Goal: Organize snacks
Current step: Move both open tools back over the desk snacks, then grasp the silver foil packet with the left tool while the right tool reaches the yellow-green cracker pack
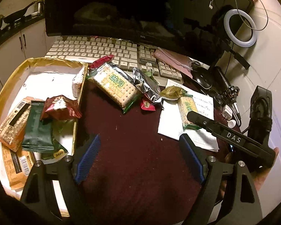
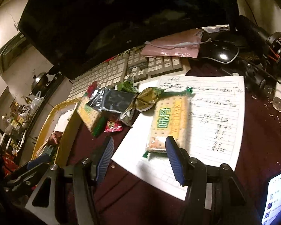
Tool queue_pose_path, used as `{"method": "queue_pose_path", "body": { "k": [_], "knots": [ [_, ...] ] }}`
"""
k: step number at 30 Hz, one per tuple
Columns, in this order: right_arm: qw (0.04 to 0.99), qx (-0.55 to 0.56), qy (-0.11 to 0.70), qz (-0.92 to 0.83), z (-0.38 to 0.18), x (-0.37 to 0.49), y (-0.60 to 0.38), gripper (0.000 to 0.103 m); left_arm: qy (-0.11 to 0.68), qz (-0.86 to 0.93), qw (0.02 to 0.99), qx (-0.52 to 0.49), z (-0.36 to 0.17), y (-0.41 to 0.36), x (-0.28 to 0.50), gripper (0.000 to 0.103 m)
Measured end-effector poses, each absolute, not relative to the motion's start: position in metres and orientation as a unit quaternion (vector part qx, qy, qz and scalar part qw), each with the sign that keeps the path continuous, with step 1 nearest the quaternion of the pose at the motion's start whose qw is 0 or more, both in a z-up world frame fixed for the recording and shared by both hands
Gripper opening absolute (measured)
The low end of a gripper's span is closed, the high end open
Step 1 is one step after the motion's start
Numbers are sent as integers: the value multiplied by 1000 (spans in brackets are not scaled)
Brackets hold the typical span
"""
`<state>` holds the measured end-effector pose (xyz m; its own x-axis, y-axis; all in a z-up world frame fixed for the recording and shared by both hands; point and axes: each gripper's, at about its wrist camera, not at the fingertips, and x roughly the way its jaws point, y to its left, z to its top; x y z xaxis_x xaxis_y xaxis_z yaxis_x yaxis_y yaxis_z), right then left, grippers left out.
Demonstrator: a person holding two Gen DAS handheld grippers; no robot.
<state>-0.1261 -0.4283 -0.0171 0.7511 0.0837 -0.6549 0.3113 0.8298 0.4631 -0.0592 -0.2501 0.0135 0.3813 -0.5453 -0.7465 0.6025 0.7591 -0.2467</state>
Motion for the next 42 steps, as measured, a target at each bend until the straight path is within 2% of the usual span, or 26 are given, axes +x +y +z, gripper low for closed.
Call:
{"method": "queue_pose_path", "body": {
  "k": [11, 19, 28, 30, 31, 33, 35, 37, 42],
  "knots": [
    [897, 310, 303, -92, -6, -157, -452, 57, 446, -351, 823, 25, 11, -255, -58, 86],
    [877, 307, 355, -99, -26, -130, -458, 57, 457, -351, 817, 24, 5, -278, -48, 86],
    [879, 250, 379, -141, -37, -98, -431, 58, 489, -271, 829, -29, -5, -314, 29, 84],
    [888, 221, 374, -151, -40, -96, -424, 57, 500, -252, 828, -31, -9, -324, 43, 76],
    [889, 212, 375, -155, -40, -95, -421, 55, 504, -246, 827, -32, -10, -327, 48, 69],
    [889, 223, 370, -152, -41, -98, -425, 54, 486, -231, 842, -22, -7, -336, 51, 61],
    [889, 234, 365, -148, -42, -101, -430, 52, 485, -230, 844, 8, -8, -343, 51, 21],
    [889, 241, 361, -144, -41, -103, -430, 51, 494, -237, 836, 17, -12, -343, 53, 6],
    [892, 253, 345, -146, -38, -110, -434, 50, 505, -270, 819, -28, -6, -323, 42, 2]
  ]
}}
